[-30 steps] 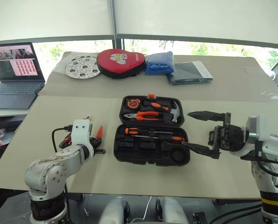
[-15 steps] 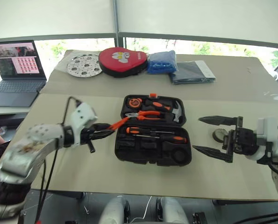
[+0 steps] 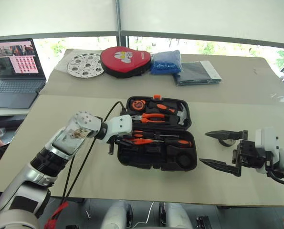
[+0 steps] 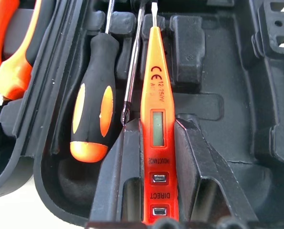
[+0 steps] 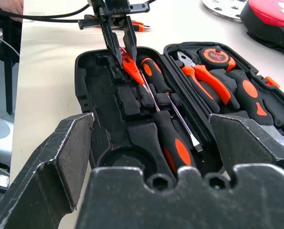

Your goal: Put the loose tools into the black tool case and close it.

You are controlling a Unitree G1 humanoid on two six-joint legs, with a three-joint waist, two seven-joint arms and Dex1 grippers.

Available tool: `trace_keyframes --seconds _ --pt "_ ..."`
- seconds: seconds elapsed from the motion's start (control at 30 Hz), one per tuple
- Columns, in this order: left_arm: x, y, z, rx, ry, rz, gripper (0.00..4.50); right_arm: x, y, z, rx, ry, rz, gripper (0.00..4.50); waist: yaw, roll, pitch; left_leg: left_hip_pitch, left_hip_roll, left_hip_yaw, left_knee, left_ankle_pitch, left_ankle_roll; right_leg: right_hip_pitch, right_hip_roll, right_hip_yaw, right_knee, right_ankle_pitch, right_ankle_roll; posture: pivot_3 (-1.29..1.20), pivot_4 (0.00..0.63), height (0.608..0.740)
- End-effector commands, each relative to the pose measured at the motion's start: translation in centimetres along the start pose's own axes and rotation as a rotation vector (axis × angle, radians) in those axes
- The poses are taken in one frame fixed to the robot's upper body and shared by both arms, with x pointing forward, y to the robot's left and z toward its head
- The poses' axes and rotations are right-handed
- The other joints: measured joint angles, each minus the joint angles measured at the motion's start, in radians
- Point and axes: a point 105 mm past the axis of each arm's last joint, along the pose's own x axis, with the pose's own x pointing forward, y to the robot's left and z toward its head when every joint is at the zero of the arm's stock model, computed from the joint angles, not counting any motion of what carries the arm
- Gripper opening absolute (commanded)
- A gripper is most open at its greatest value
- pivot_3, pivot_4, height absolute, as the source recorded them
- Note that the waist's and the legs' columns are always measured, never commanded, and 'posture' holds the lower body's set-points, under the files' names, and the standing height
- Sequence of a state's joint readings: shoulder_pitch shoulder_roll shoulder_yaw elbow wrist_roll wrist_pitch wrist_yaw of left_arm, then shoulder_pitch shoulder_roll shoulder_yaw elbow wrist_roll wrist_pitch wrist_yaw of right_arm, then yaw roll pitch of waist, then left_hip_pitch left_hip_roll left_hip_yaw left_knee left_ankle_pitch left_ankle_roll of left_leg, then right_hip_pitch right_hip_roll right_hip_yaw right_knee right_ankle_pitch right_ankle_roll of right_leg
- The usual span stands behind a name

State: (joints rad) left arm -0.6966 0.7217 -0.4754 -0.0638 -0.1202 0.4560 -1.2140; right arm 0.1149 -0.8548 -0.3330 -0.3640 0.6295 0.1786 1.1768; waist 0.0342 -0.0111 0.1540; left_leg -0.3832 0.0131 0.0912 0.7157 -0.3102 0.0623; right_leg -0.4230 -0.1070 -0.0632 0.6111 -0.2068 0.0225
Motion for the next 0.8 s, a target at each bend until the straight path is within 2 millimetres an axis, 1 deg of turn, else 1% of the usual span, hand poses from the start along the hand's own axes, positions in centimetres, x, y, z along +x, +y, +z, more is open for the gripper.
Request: trace_keyframes --seconds 0.03,0.13,0.27,0.53,0.63,0.77,0.8 --pt "1.0 -0.5 0.3 0.049 0.045 -0.039 0.45 -0.2 0.1 0.8 -0.047 -0.017 -0.017 4.5 0.003 0.0 0.0 0.0 0.0 0.0 0.0 0.0 0.0 0.0 0.0 0.0 0.0 0.0 0.0 0.0 0.15 0.74" --pt "1.6 -0.8 0.6 0.061 0.069 -0.053 0.45 -0.1 0.1 0.8 -0.047 -0.02 -0.023 4.5 0.003 0.0 0.0 0.0 0.0 0.0 0.001 -0.001 0.001 0.0 0.0 0.0 0.0 0.0 0.001 0.0 0.15 0.74" --pt "2.0 -0.9 -0.2 0.044 0.153 -0.062 0.45 0.1 0.2 0.7 -0.048 -0.023 -0.024 4.5 0.003 0.0 0.0 0.0 0.0 0.0 0.001 -0.001 0.001 0.0 0.0 0.0 0.0 0.0 0.001 0.0 0.15 0.74" --pt "1.7 -1.4 -1.2 0.032 0.272 -0.109 0.45 0.3 0.2 0.9 -0.053 -0.031 -0.026 4.5 -0.003 0.0 0.0 0.002 0.0 0.0 0.002 -0.001 0.002 0.001 0.0 0.001 0.002 0.0 0.001 0.0 0.15 0.74" --pt "2.1 -1.4 -1.0 0.014 0.254 -0.107 0.45 0.5 0.1 0.8 -0.053 -0.033 -0.027 4.5 -0.01 0.0 0.0 0.002 0.0 0.0 0.002 -0.001 0.002 0.001 0.0 0.002 0.002 0.0 0.001 0.0 0.15 0.74" --pt "2.6 -1.2 0.2 0.011 0.177 -0.096 0.45 0.6 0.0 0.8 -0.052 -0.038 -0.031 4.5 -0.01 0.0 0.0 0.004 0.0 0.0 0.002 -0.001 0.002 0.002 0.0 0.002 0.002 0.0 0.001 0.0 0.15 0.74" --pt "2.5 -1.2 0.9 -0.003 0.137 -0.1 0.95 0.6 0.0 0.8 -0.049 -0.042 -0.03 4.5 -0.008 0.001 0.0 0.004 0.0 0.0 0.002 -0.001 0.002 0.002 0.0 0.002 0.002 0.0 0.001 0.0 0.15 0.74"
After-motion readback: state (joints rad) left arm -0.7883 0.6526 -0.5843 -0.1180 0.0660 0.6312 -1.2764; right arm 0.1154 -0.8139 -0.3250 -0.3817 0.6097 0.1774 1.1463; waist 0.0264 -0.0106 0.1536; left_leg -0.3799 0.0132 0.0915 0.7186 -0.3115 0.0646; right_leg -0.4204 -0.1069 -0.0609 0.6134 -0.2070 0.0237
